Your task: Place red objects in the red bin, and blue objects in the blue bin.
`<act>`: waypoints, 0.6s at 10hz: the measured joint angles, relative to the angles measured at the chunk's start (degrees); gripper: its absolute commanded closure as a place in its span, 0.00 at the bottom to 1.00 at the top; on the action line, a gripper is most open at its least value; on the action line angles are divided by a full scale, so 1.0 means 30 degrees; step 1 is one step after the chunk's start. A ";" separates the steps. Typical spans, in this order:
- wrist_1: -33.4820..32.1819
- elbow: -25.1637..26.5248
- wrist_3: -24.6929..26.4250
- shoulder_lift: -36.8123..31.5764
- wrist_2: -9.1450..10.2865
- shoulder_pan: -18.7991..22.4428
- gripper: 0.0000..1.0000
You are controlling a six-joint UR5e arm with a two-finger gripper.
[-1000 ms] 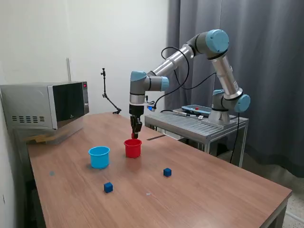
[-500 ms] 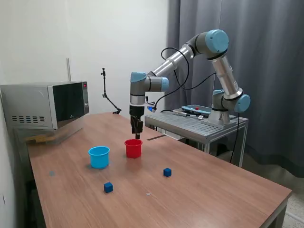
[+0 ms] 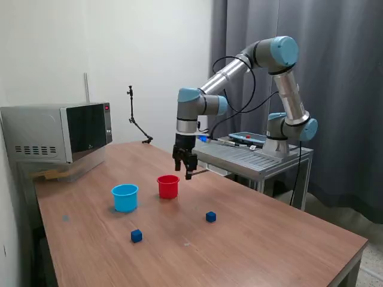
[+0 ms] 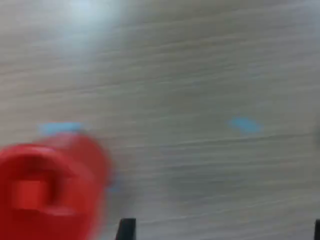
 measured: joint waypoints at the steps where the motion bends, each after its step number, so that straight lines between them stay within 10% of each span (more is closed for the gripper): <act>1: 0.0028 0.0067 -0.0255 -0.0055 0.0360 0.1273 0.00; 6: 0.0421 0.1777 -0.0603 0.0666 0.1101 0.4511 0.00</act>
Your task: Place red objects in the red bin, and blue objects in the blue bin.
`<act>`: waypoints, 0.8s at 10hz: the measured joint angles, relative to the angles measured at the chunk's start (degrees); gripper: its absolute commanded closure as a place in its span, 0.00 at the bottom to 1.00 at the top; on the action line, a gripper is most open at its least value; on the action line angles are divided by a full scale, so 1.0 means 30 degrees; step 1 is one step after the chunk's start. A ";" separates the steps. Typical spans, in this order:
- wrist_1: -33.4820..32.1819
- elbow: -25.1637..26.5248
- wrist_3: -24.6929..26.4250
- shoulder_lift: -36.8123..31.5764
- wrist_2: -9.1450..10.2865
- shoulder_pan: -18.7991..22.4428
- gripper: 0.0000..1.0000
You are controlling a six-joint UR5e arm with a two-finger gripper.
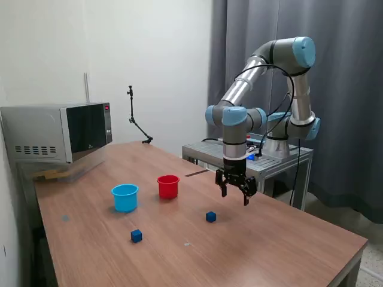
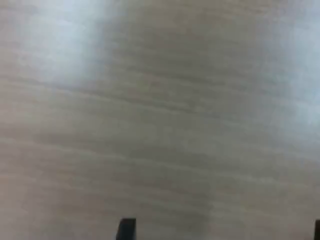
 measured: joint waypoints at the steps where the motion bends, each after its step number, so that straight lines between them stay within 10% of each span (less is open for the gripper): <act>1: -0.0028 -0.0004 -0.0016 0.0288 0.0010 0.0159 0.00; 8: -0.0655 -0.1352 -0.0758 0.1518 -0.0051 -0.0971 0.00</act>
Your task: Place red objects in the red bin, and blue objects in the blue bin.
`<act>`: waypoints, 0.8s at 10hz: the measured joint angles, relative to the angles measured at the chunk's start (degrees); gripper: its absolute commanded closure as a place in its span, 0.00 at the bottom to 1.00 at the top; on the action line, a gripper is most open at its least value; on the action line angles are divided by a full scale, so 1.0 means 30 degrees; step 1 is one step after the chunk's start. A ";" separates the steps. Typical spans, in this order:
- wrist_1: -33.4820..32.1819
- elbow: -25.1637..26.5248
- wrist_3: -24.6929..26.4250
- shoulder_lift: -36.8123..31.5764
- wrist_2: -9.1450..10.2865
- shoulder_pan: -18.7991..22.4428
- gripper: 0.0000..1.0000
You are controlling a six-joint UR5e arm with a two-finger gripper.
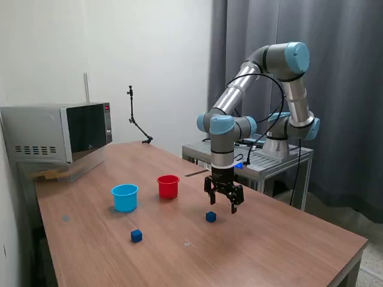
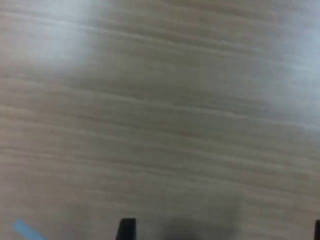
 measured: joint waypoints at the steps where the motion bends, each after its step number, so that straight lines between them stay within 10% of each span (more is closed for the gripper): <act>1: -0.0071 -0.0056 -0.0050 0.0020 0.0010 -0.0161 0.00; 8: -0.0351 -0.1886 -0.0109 0.1200 0.0067 -0.0245 0.00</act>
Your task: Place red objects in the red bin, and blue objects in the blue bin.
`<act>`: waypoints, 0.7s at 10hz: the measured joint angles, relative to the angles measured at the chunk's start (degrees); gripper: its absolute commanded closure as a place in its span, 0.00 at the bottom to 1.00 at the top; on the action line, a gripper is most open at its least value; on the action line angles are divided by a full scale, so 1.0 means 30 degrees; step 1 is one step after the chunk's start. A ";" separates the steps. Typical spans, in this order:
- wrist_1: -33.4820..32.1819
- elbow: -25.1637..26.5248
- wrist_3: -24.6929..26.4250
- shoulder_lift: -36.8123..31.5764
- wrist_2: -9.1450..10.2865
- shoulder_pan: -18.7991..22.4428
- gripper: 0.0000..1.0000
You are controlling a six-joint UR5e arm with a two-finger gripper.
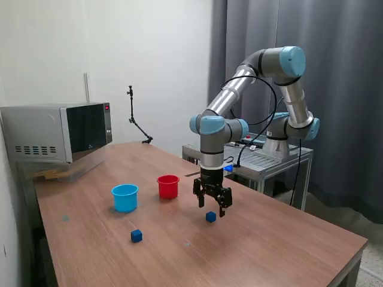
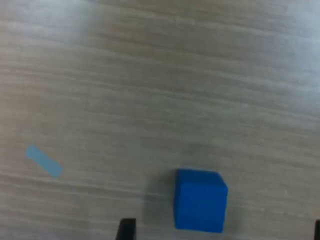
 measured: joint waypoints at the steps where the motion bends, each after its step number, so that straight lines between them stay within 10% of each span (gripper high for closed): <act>1: 0.0009 0.0008 0.0015 0.0094 0.0002 0.0063 0.00; 7: 0.0016 0.0515 0.0146 0.0167 -0.0033 0.0006 0.00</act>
